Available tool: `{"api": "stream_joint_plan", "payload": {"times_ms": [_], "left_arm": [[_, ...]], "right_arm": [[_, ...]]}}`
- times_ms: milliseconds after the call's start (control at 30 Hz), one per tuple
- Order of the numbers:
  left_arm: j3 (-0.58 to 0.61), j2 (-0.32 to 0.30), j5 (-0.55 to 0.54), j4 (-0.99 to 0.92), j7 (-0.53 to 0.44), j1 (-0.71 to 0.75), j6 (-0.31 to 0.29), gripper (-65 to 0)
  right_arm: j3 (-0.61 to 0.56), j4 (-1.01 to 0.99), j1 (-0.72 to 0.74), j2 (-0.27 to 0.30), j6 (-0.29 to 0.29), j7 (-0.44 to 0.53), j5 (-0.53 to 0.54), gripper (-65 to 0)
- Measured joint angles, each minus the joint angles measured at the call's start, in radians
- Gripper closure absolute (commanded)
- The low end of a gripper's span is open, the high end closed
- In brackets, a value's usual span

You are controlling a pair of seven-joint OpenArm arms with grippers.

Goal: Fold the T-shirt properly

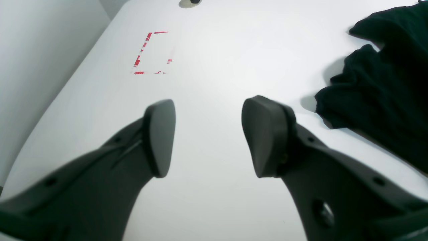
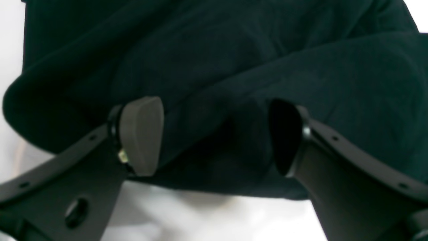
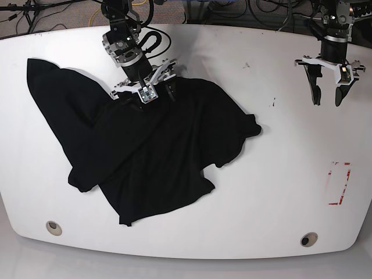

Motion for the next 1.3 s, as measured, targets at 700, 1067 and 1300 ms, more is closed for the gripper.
{"api": "stream_joint_plan", "payload": {"times_ms": [700,1067,1300], "left_arm": [[0.000,-0.011,0.000,-0.019,0.000,-0.002,0.002,-33.4],[0.002,-0.013,0.001,-0.019,0.000,-0.006,0.003,-33.3],[0.002,-0.013,0.003,-0.015,-0.001,-0.009,0.003,-33.4]], "right_arm": [[-0.025,-0.016,0.021,0.048,-0.003,-0.010,0.001,-47.4],[-0.031,-0.012,0.028,0.026,0.000,-0.017,0.002,-34.2],[-0.031,-0.026,0.063,0.031,-0.003,-0.016,0.001,-28.1]]}}
